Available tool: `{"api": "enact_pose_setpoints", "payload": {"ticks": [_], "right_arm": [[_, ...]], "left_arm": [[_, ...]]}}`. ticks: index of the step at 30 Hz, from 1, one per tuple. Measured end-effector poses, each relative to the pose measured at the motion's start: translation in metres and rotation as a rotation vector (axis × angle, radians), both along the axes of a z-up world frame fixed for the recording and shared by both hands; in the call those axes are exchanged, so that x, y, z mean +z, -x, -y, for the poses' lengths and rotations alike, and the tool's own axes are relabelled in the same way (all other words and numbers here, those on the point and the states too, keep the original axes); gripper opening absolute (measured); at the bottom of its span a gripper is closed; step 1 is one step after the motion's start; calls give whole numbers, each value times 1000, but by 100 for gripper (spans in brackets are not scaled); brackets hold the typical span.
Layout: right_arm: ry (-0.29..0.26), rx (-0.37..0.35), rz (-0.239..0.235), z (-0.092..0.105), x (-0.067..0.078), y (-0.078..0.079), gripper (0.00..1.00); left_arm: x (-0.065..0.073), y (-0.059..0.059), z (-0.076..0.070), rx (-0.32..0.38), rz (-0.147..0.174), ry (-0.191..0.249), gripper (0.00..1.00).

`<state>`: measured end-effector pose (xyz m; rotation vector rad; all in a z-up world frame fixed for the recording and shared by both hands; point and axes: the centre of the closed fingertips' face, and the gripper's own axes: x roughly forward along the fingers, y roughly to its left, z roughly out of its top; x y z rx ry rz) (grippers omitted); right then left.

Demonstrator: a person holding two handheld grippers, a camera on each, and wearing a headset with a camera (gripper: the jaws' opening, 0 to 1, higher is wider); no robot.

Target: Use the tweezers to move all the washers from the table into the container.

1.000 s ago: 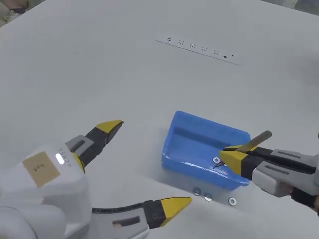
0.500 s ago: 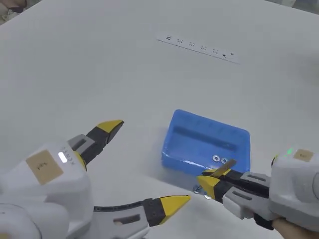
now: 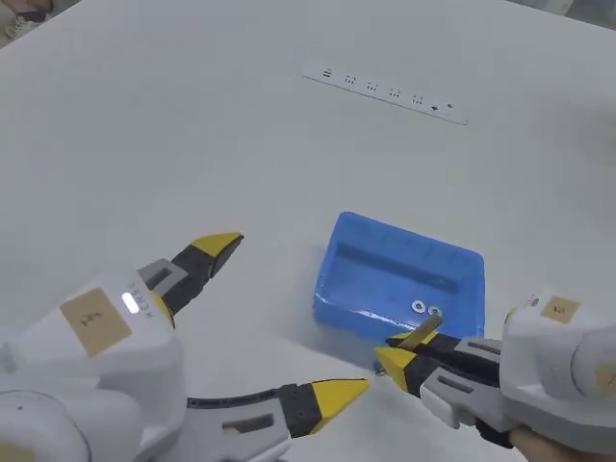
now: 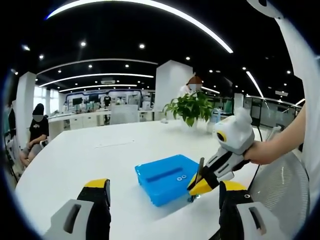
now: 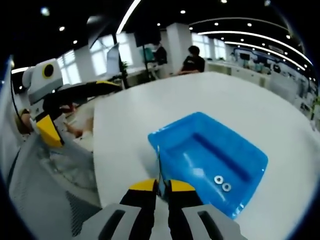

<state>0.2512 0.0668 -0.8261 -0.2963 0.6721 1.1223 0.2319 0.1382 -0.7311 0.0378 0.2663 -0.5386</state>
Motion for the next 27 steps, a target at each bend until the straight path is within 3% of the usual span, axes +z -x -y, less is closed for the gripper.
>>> {"api": "enact_pose_setpoints", "payload": {"ticks": [3, 8, 13, 21, 27], "right_arm": [[61, 75, 88, 0, -1, 4, 4], [70, 89, 92, -1, 1, 8, 3], [-10, 73, 65, -6, 24, 9, 3], [-71, 46, 95, -3, 66, -5, 3], [-130, -15, 68, -3, 81, -27, 3]], "left_arm": [[-1, 0, -1, 2, 1, -6, 91], [-1, 0, -1, 3, 2, -4, 91], [-1, 0, -1, 5, 4, -8, 91], [6, -1, -1, 7, 14, 37, 91], [5, 0, 0, 4, 11, 33, 91]]}}
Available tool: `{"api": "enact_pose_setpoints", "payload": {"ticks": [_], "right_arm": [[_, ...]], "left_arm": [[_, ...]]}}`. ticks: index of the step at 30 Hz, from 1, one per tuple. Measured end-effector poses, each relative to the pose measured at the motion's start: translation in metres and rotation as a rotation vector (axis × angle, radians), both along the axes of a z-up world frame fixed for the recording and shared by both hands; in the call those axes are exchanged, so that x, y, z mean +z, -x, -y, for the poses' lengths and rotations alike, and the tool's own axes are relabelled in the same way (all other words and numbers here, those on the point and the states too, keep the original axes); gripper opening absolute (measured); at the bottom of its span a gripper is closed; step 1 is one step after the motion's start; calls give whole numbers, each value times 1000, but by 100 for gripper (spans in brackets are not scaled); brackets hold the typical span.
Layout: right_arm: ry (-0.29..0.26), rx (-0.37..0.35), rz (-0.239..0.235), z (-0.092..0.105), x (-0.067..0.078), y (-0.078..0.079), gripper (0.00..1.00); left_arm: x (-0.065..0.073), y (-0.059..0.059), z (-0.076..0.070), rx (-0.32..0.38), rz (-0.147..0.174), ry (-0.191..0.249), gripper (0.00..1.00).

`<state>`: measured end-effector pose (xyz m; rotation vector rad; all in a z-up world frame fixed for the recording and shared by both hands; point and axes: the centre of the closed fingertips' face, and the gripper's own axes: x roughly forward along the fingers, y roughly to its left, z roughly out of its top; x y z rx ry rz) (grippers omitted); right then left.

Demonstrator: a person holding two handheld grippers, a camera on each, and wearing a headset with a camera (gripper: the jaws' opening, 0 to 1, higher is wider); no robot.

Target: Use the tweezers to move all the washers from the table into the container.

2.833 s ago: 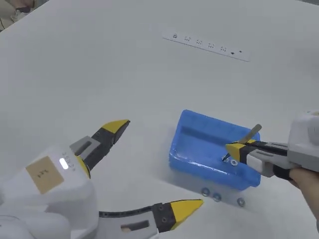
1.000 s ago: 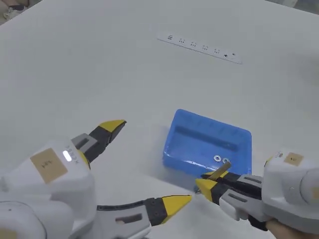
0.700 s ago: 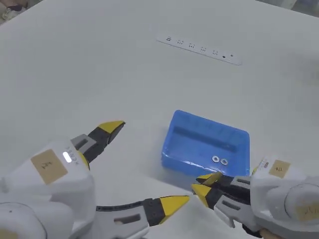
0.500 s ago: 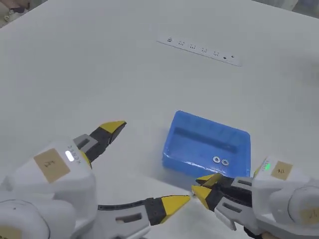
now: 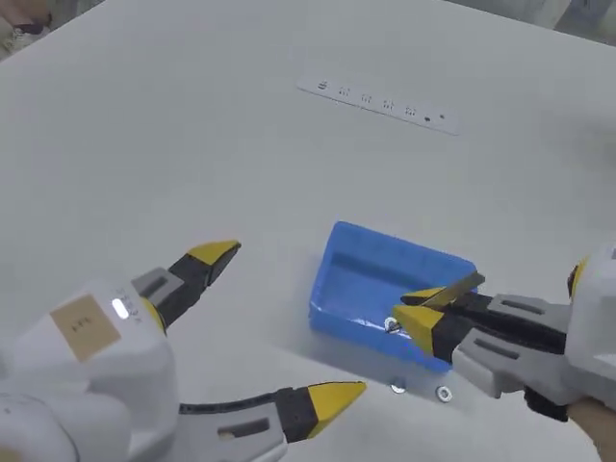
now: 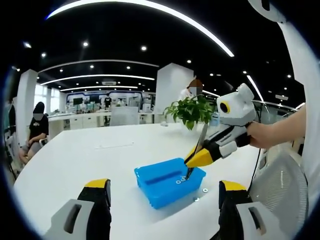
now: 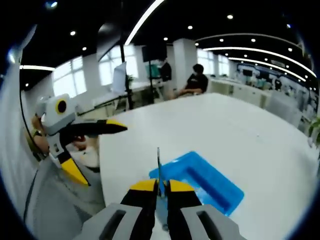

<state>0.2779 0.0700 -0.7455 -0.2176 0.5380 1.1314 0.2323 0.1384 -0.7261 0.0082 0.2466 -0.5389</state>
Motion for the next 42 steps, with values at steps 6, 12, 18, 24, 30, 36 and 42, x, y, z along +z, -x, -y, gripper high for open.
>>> {"api": "enact_pose_setpoints", "payload": {"ticks": [6, 12, 18, 24, 30, 36, 42], "right_arm": [[-20, -74, -54, 2, -6, -26, 3], [2, -116, -121, 4, -28, -45, 3], [74, -105, -128, 5, -55, -56, 3], [119, -94, -147, 1, -70, -57, 3], [138, -87, -134, 1, -73, -57, 4], [134, -69, -106, 2, -64, -54, 5], [71, -83, -78, 4, -35, -45, 4]], "left_arm": [[0, 1, 0, -1, -3, -2, 90], [0, 0, -2, 5, -6, -2, 90], [3, 0, -1, 1, 3, 15, 90], [2, 0, -2, 4, -1, 9, 90], [1, -1, -2, 4, -4, 3, 89], [1, 0, -2, 5, -6, 1, 90], [-1, 0, -2, 3, -11, -7, 89]]}}
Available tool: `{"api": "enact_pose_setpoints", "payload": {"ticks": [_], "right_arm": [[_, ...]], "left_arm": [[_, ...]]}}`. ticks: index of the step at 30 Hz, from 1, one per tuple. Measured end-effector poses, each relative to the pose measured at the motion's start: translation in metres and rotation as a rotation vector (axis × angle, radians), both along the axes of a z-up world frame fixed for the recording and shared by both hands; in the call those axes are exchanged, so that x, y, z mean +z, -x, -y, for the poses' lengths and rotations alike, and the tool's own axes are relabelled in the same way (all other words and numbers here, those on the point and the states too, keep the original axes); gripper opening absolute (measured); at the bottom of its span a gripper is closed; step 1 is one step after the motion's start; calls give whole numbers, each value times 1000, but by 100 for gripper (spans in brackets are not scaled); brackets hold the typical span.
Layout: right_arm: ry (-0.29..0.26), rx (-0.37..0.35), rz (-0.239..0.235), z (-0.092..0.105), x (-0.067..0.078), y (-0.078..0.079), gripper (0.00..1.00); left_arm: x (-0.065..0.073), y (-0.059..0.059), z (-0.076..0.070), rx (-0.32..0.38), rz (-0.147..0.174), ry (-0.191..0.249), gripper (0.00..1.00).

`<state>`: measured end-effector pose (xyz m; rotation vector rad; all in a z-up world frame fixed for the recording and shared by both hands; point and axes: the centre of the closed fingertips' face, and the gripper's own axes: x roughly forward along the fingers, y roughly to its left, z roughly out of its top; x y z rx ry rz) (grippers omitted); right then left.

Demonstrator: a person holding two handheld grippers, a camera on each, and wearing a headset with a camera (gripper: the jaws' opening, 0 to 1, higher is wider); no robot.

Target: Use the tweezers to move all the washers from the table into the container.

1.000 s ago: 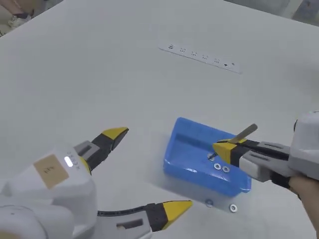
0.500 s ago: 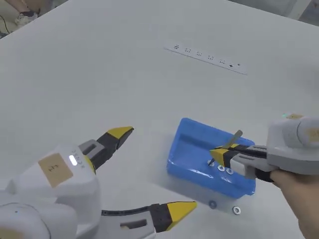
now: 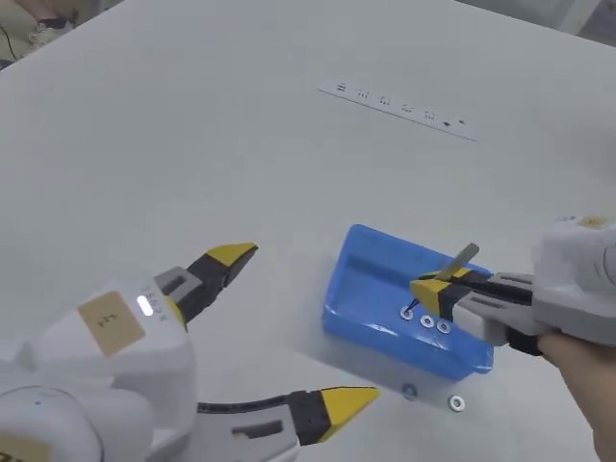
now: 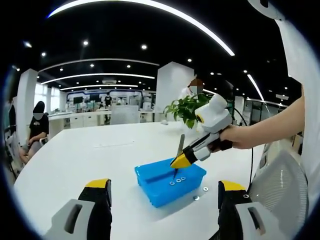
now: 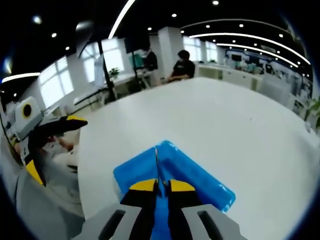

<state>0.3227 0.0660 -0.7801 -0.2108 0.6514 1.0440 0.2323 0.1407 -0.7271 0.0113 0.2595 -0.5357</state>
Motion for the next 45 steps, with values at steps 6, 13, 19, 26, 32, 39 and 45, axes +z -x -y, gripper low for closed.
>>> {"api": "enact_pose_setpoints", "payload": {"ticks": [6, 13, 19, 26, 32, 39, 45], "right_arm": [[-59, -12, 4, 5, 25, 21, 4], [-80, -4, -28, 9, 30, 51, 4], [-59, -9, -90, 11, 9, 65, 4], [-19, -46, -142, 16, -22, 65, 4], [21, -42, -140, 22, -37, 65, 4], [30, -39, -119, 25, -43, 64, 4], [18, -31, -111, 25, -44, 69, 5]], "left_arm": [[-1, 1, 2, -6, -4, -4, 89], [-2, 1, 2, -11, -8, -11, 89], [-4, 2, 3, -15, -10, -16, 88], [-3, 1, 3, -14, -11, -13, 89], [-5, 2, 3, -17, -16, -16, 88], [-6, 2, 3, -19, -17, -24, 88], [-6, 2, 4, -22, -19, -26, 88]]}}
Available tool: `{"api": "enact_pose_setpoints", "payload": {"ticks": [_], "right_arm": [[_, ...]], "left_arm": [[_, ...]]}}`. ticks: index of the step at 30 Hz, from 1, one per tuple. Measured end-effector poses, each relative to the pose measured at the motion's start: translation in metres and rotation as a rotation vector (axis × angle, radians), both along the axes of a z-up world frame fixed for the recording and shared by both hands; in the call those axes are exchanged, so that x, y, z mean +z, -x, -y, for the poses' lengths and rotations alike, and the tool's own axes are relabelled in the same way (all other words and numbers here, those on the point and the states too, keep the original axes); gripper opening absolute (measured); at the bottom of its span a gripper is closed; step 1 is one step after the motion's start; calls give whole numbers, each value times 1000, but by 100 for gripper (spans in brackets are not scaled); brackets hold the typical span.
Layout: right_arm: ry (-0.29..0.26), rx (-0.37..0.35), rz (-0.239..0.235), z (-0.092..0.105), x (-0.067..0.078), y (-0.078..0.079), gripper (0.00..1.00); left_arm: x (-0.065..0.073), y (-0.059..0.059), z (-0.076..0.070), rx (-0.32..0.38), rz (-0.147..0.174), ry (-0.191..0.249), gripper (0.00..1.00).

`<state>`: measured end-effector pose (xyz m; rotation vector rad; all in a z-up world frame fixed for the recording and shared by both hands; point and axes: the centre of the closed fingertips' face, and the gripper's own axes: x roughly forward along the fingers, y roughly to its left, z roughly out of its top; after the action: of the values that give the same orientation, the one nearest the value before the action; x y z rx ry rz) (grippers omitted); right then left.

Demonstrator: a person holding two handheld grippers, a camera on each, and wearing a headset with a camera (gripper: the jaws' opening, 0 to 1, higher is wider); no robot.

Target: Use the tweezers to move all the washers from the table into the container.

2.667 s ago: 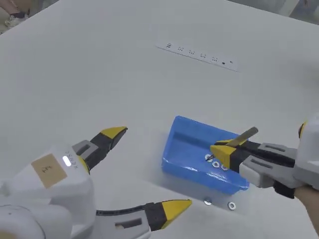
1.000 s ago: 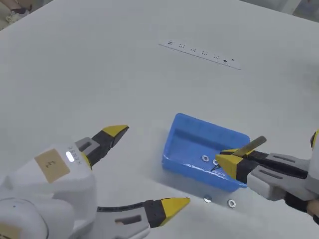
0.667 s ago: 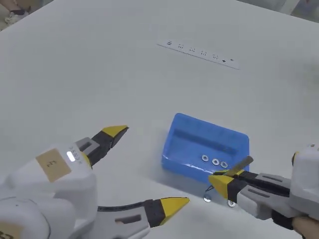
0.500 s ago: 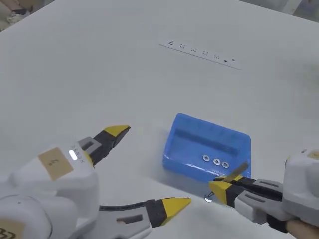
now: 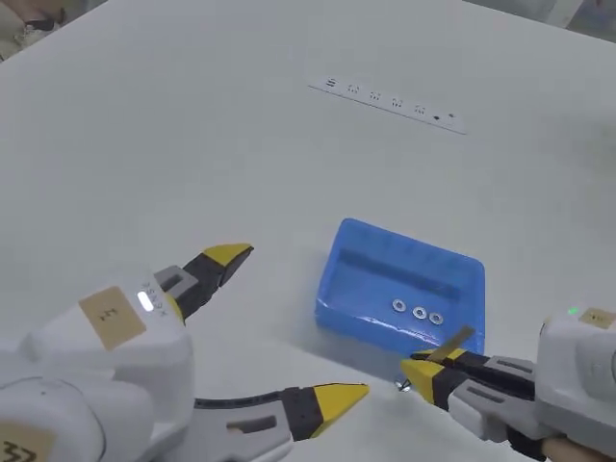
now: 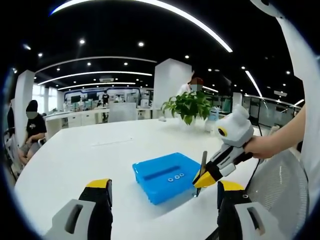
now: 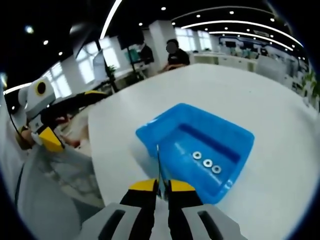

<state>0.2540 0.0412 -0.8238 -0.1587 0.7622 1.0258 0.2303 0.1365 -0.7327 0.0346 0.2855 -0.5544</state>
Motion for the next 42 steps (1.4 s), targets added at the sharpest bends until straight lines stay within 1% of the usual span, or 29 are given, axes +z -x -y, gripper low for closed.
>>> {"api": "enact_pose_setpoints", "payload": {"ticks": [1, 3, 4, 5, 6, 7, 8, 9, 11, 15, 20, 23, 28, 32, 36, 39, 42], "right_arm": [[4, 9, 8, 0, 0, 1, 5], [16, 41, 45, -2, 0, 3, 5], [21, 51, 55, -2, 1, 4, 5], [38, 69, 86, -1, 1, 4, 5], [37, 62, 98, -1, 2, 3, 5], [18, 48, 96, 0, 4, 1, 5], [10, 41, 93, 0, 4, 1, 5], [-3, 19, 90, 1, 6, -3, 5], [-2, 18, 80, 1, 4, -4, 5], [3, 27, 61, -1, 1, -1, 5], [-6, 23, 52, 1, 0, 0, 5], [-14, 32, 36, -1, 0, 2, 5], [-5, 34, 37, -2, 0, 4, 5], [-6, 44, 25, -4, -1, 8, 5], [11, 65, 32, -6, -1, 12, 5], [9, 74, 10, -8, -2, 16, 5], [18, 84, 10, -9, -2, 17, 5]], "left_arm": [[0, 0, 0, -1, -1, -2, 88], [0, 0, 1, -2, -2, -5, 88], [0, 0, 1, -2, -2, -5, 88], [0, 0, 1, -1, -1, -5, 88], [0, 0, 0, -1, 0, -5, 88], [0, 0, 0, 0, 0, -4, 88], [0, 1, 0, 1, -3, -5, 88], [-1, 1, 0, 0, -3, -6, 88], [0, 1, 1, -3, -3, -7, 88], [0, 1, 0, -4, -3, -5, 88], [-1, 1, -1, -1, -5, -5, 87], [-2, 1, -1, -6, -6, -6, 87], [-2, 1, 0, -8, -7, -9, 87], [-3, 1, 1, -12, -11, -14, 87], [-2, 1, 1, -13, -9, -11, 87], [-2, 1, 1, -11, -9, -13, 87], [-2, 1, 2, -12, -8, -12, 86]]}}
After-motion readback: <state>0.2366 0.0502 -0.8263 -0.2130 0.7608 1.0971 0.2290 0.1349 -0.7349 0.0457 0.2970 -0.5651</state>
